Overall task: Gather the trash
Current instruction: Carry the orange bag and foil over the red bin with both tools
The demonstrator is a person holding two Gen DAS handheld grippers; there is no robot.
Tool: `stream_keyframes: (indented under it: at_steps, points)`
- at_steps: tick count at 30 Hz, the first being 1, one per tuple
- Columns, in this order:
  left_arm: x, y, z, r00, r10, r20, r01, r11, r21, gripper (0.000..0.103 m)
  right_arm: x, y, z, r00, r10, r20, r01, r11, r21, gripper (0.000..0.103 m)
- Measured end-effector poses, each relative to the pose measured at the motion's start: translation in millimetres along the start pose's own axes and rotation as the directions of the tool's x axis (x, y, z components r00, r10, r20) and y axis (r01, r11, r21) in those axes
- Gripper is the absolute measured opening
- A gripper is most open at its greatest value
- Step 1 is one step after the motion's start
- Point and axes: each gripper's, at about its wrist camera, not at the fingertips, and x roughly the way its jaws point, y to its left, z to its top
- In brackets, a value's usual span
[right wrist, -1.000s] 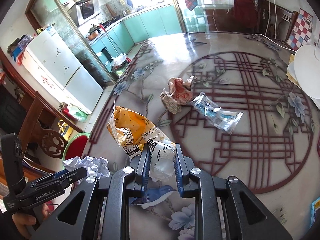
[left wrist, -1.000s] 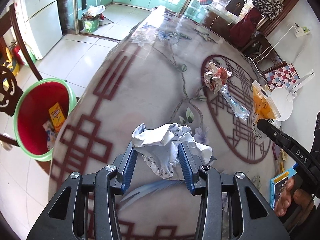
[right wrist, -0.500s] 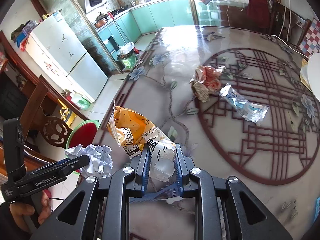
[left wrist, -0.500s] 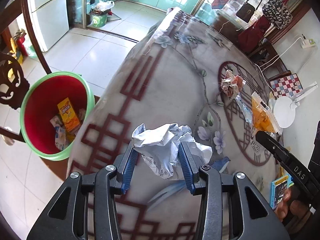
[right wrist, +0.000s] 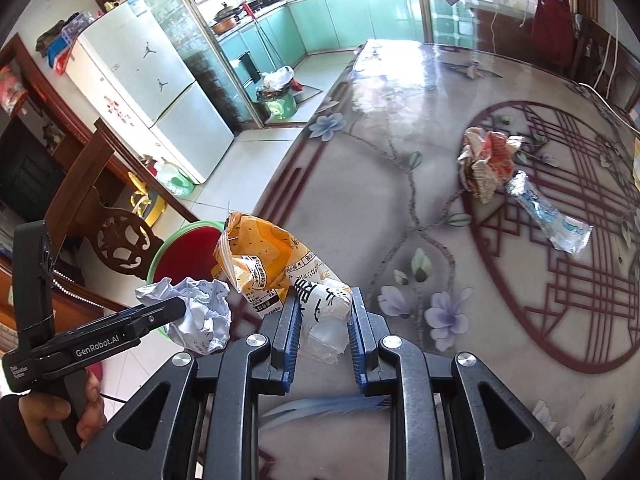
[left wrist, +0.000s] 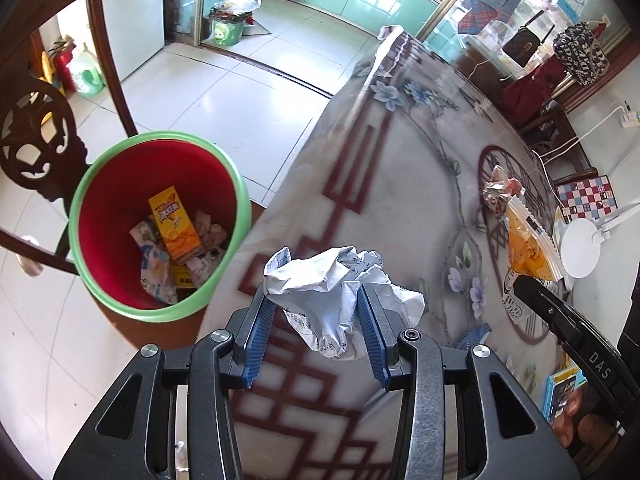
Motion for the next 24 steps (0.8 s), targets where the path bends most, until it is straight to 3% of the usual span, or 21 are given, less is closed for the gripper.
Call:
stream_keyframes:
  at_steps: [24]
  points:
    - [-5.0, 94.8, 28.8, 1.000, 0.019, 0.008, -0.019, 0.996, -0.085, 0.040, 51.6, 89.9, 10.8, 0.999, 0.006, -0.052, -0.009, 0.998, -0.066, 0.020]
